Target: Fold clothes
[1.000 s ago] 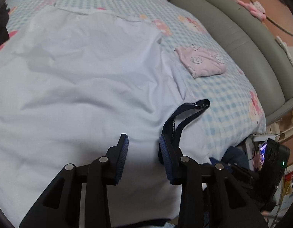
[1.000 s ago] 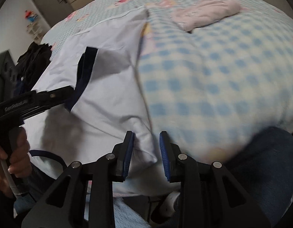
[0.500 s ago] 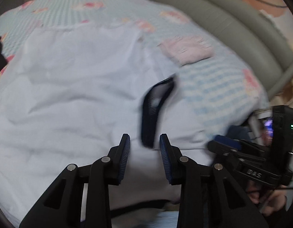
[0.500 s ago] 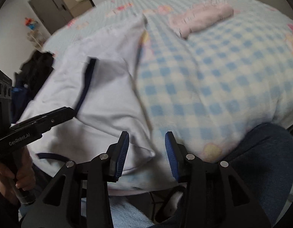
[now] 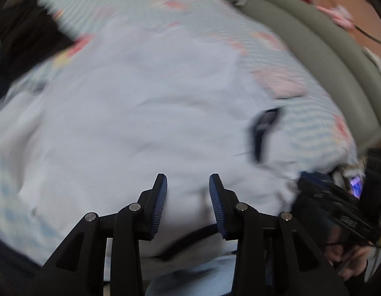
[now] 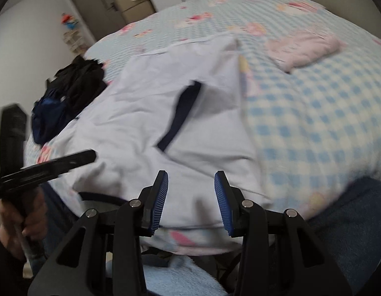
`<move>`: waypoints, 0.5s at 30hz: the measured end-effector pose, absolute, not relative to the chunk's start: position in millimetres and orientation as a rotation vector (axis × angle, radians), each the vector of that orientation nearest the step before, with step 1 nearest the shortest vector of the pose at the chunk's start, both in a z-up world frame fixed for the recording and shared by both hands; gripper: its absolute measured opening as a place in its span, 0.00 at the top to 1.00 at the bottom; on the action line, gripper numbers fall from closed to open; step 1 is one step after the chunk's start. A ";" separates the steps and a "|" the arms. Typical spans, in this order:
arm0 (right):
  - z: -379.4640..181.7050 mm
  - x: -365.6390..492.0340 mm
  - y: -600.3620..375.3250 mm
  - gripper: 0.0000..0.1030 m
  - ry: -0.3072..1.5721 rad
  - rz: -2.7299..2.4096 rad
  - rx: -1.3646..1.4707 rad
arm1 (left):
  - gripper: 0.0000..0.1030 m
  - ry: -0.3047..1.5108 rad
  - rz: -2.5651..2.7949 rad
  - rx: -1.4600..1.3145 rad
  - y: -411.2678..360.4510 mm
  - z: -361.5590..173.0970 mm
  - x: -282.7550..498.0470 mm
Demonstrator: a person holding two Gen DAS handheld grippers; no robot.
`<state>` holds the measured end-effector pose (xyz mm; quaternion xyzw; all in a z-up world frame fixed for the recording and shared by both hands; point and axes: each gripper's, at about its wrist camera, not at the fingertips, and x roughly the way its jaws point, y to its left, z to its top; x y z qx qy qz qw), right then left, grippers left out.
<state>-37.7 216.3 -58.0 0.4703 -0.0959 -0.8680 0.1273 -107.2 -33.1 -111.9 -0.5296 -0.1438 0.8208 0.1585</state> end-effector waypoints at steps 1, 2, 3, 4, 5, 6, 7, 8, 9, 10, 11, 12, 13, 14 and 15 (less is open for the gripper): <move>-62.9 -33.9 211.3 0.61 -0.276 -2.491 1.385 | 0.66 -0.445 2.328 -1.544 -40.4 -120.6 -105.1; -68.0 -31.1 205.7 0.61 -0.275 -2.456 1.400 | 0.66 -0.467 2.315 -1.555 -44.9 -126.0 -100.2; -74.4 -32.3 197.8 0.61 -0.284 -2.423 1.408 | 0.66 -0.486 2.308 -1.563 -48.9 -130.4 -94.1; -81.7 -33.6 190.5 0.62 -0.286 -2.396 1.426 | 0.66 -0.506 2.301 -1.572 -52.9 -134.8 -88.1; -92.9 -34.7 186.0 0.62 -0.264 -2.395 1.481 | 0.66 -0.523 2.290 -1.590 -55.9 -139.8 -82.0; -102.8 -35.4 182.8 0.65 -0.245 -2.395 1.531 | 0.69 -0.547 2.288 -1.589 -60.2 -140.8 -76.6; -107.3 -34.6 184.3 0.68 -0.242 -2.404 1.554 | 0.69 -0.581 2.299 -1.555 -67.2 -136.7 -71.8; -109.8 -33.6 186.4 0.70 -0.244 -2.413 1.570 | 0.69 -0.615 2.309 -1.520 -74.2 -132.5 -67.1; -104.7 -31.3 190.2 0.70 -0.262 -2.422 1.553 | 0.69 -0.648 2.319 -1.485 -81.2 -128.4 -62.3; -99.5 -29.1 194.1 0.70 -0.280 -2.430 1.536 | 0.69 -0.682 2.329 -1.450 -88.2 -124.2 -57.6; -93.8 -26.8 198.2 0.69 -0.298 -2.442 1.516 | 0.69 -0.715 2.337 -1.414 -95.2 -120.1 -52.8; -85.4 -24.6 203.4 0.67 -0.315 -2.469 1.483 | 0.69 -0.756 2.355 -1.392 -103.7 -117.1 -50.8; -77.0 -22.4 209.0 0.66 -0.336 -2.497 1.450 | 0.69 -0.808 2.374 -1.396 -113.5 -117.6 -52.5; -68.8 -20.6 216.7 0.66 -0.378 -2.530 1.420 | 0.69 -0.863 2.380 -1.412 -122.7 -120.6 -55.2; -62.1 -18.3 225.6 0.64 -0.422 -2.569 1.396 | 0.69 -0.914 2.374 -1.430 -130.4 -124.7 -57.0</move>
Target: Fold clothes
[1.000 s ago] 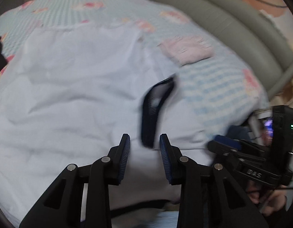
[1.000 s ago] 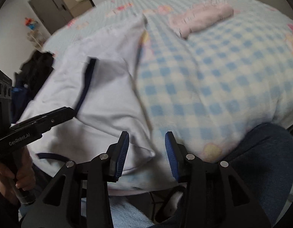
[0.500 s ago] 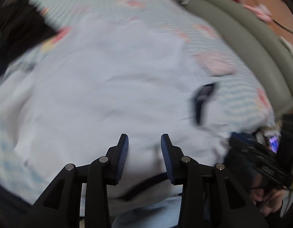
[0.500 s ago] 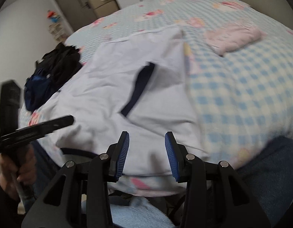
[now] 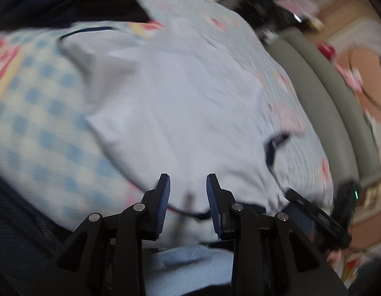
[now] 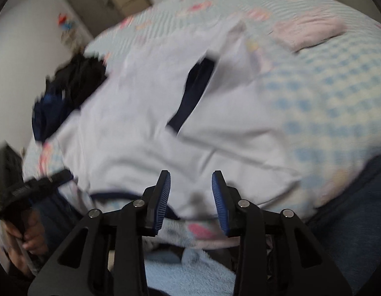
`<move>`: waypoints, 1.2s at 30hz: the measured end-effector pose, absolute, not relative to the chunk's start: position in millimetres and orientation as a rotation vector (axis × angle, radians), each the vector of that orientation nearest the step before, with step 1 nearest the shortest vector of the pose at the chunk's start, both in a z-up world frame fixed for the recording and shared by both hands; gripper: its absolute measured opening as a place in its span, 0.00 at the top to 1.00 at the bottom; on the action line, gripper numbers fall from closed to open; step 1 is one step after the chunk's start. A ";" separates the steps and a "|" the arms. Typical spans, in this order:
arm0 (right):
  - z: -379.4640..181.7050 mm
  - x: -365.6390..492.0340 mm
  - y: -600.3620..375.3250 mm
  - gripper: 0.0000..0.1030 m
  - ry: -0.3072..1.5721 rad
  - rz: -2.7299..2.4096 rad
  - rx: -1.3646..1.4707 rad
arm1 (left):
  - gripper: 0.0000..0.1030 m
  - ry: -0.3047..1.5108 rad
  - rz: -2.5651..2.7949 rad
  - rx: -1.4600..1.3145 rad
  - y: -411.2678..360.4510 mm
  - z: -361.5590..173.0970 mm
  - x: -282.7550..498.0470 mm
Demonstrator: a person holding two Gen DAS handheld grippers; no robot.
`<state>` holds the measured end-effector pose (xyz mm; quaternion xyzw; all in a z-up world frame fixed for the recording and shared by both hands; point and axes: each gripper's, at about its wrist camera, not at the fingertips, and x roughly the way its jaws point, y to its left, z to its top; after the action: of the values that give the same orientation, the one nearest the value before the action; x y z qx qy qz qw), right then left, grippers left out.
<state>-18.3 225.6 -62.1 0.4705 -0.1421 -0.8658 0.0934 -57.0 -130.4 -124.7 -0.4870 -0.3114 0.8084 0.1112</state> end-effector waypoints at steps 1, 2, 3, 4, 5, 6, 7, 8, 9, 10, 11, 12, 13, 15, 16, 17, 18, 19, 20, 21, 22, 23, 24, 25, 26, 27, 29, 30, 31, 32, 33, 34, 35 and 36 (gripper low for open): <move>-58.0 -14.4 233.1 0.63 -0.449 -2.603 1.381 | 0.69 -0.960 2.350 -1.450 -134.9 -130.5 -56.7; -54.6 -11.3 240.6 0.62 -0.474 -2.639 1.369 | 0.68 -1.005 2.320 -1.466 -137.7 -136.7 -55.3; -55.5 -11.1 247.4 0.62 -0.488 -2.675 1.376 | 0.68 -1.033 2.301 -1.479 -139.0 -141.5 -53.5; -60.4 -11.4 252.3 0.62 -0.510 -2.674 1.400 | 0.67 -1.039 2.295 -1.494 -136.5 -144.8 -50.2; -65.2 -11.7 257.2 0.62 -0.532 -2.673 1.425 | 0.67 -1.040 2.290 -1.512 -131.4 -148.4 -45.7; -70.1 -12.0 262.2 0.62 -0.554 -2.672 1.450 | 0.67 -1.046 2.281 -1.528 -125.5 -151.9 -41.5; -74.9 -12.2 267.1 0.62 -0.576 -2.671 1.474 | 0.67 -1.055 2.268 -1.540 -118.4 -155.4 -37.8; -79.8 -12.5 272.0 0.62 -0.599 -2.669 1.499 | 0.67 -1.041 2.266 -1.539 -112.4 -155.7 -34.8; -84.3 -12.9 275.5 0.62 -0.609 -2.667 1.522 | 0.67 -1.002 2.276 -1.526 -107.7 -152.6 -32.6; -87.0 -13.9 273.3 0.62 -0.573 -2.666 1.540 | 0.67 -0.963 2.285 -1.512 -102.9 -149.4 -30.5; -88.4 -14.7 271.0 0.62 -0.547 -2.673 1.545 | 0.67 -0.919 2.301 -1.501 -96.0 -145.0 -30.4; -89.9 -15.6 269.6 0.62 -0.525 -2.681 1.551 | 0.67 -0.887 2.320 -1.497 -91.5 -140.4 -31.8; -91.4 -16.8 271.2 0.62 -0.517 -2.698 1.562 | 0.67 -0.891 2.331 -1.506 -93.0 -139.8 -33.4; -95.1 -18.2 274.9 0.61 -0.509 -2.732 1.587 | 0.67 -0.942 2.336 -1.538 -99.5 -145.1 -37.9; -97.2 -18.5 277.2 0.61 -0.513 -2.744 1.597 | 0.67 -0.977 2.328 -1.543 -104.4 -148.9 -38.6; -99.8 -18.7 281.3 0.60 -0.540 -2.735 1.596 | 0.67 -1.018 2.310 -1.537 -108.3 -152.6 -39.2; -101.8 -18.4 285.7 0.57 -0.572 -2.723 1.586 | 0.67 -1.043 2.296 -1.525 -110.1 -153.3 -39.4; -103.7 -19.7 287.4 0.56 -0.591 -2.706 1.568 | 0.67 -1.046 2.292 -1.509 -109.6 -151.1 -38.9; -105.7 -20.9 289.1 0.56 -0.609 -2.688 1.550 | 0.67 -1.030 2.289 -1.480 -105.8 -145.8 -39.1; -107.0 -22.1 290.2 0.64 -0.619 -2.674 1.534 | 0.67 -0.993 2.286 -1.439 -98.5 -137.1 -39.8; -105.8 -23.0 288.8 0.71 -0.599 -2.676 1.526 | 0.67 -0.954 2.275 -1.399 -89.2 -128.2 -42.5; -103.8 -23.6 287.1 0.81 -0.577 -2.681 1.514 | 0.67 -0.913 2.255 -1.362 -77.5 -119.1 -47.3; -99.1 -23.2 283.2 0.89 -0.543 -2.699 1.485 | 0.64 -0.875 2.233 -1.335 -65.8 -112.0 -53.4; -96.0 -22.4 277.1 0.91 -0.513 -2.709 1.466 | 0.64 -0.844 2.206 -1.329 -52.2 -109.1 -62.7; -92.9 -21.1 273.7 0.92 -0.470 -2.721 1.459 | 0.64 -0.816 2.178 -1.332 -36.6 -108.2 -73.9; -91.5 -20.8 270.3 0.92 -0.424 -2.739 1.459 | 0.63 -0.789 2.150 -1.335 -21.0 -107.4 -85.1; -93.0 -20.4 264.4 0.92 -0.394 -2.749 1.472 | 0.63 -0.722 2.113 -1.380 11.1 -106.5 -103.2; -94.2 -19.0 265.2 0.92 -0.395 -2.750 1.479 | 0.63 -0.695 2.107 -1.393 26.2 -104.8 -107.1; -93.0 -14.6 266.2 0.92 -0.395 -2.751 1.473 | 0.63 -0.680 2.117 -1.385 38.3 -101.6 -106.6; -93.4 -12.3 266.4 0.92 -0.396 -2.754 1.462 | 0.61 -0.663 2.123 -1.386 47.6 -101.6 -108.6; -92.9 -11.3 268.0 0.92 -0.403 -2.757 1.449 | 0.50 -0.639 2.116 -1.402 55.9 -104.8 -112.6; -93.3 -10.0 269.9 0.92 -0.422 -2.754 1.434 | 0.47 -0.616 2.110 -1.418 64.2 -108.1 -116.7; -93.8 -9.1 271.9 0.92 -0.441 -2.749 1.420 | 0.46 -0.593 2.103 -1.433 72.5 -111.4 -120.7; -95.0 -10.0 273.5 0.92 -0.464 -2.738 1.413 | 0.46 -0.580 2.095 -1.458 79.2 -116.3 -125.5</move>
<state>-10.0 273.5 -95.0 0.4534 -0.1491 -0.8786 0.0128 -125.5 79.2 -116.3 -0.5379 -0.2140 0.7731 0.2593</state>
